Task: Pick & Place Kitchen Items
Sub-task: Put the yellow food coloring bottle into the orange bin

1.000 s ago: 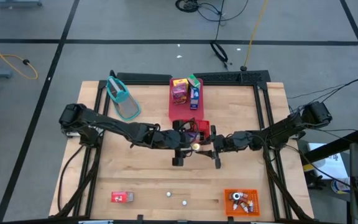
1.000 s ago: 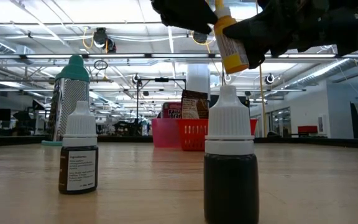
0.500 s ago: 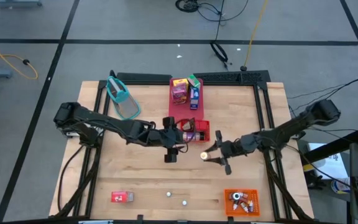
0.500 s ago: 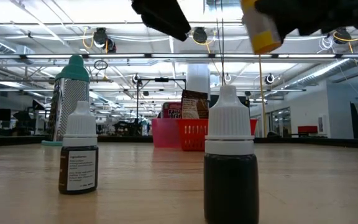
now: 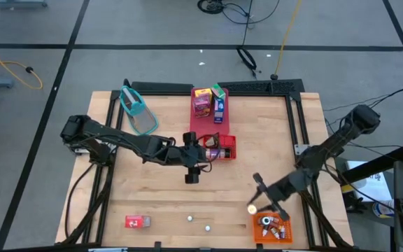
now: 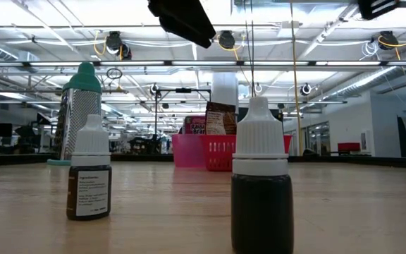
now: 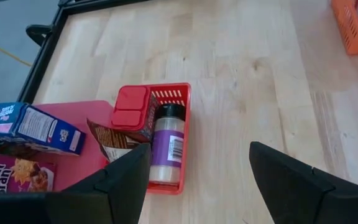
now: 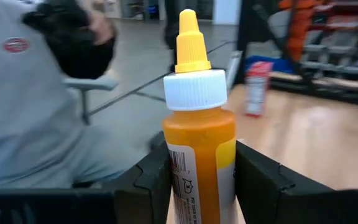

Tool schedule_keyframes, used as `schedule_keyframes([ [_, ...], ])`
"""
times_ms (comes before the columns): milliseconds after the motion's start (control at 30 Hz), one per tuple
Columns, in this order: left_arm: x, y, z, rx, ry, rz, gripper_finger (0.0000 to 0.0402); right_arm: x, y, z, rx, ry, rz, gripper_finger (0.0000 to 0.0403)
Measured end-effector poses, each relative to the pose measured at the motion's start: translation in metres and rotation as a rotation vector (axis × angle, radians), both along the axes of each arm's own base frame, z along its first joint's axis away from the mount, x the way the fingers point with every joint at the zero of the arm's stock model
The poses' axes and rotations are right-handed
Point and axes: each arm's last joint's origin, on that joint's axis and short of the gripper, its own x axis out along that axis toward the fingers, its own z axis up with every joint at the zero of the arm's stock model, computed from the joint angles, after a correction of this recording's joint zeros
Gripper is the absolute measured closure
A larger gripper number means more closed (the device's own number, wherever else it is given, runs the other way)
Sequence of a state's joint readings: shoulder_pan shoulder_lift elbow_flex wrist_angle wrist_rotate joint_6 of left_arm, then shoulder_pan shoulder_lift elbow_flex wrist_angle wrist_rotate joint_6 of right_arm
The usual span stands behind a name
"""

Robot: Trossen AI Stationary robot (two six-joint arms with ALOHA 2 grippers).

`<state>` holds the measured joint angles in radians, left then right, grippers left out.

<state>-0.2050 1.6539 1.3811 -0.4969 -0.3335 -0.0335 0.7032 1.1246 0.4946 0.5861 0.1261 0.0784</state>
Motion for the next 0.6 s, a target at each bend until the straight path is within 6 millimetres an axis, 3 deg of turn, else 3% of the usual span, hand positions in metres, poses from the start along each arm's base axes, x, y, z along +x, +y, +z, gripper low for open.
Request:
schedule_keyframes([
  [467, 0.0, 0.0, 0.0, -0.045, -0.012, 0.04, 0.0128, -0.036, 0.049, -0.01, 0.083, 0.064, 0.237, 0.0266],
  [600, 0.0, 0.0, 0.0, -0.061, -0.016, 0.054, 0.0128, -0.044, 0.06, -0.018, 0.083, 0.093, 0.22, 0.0266],
])
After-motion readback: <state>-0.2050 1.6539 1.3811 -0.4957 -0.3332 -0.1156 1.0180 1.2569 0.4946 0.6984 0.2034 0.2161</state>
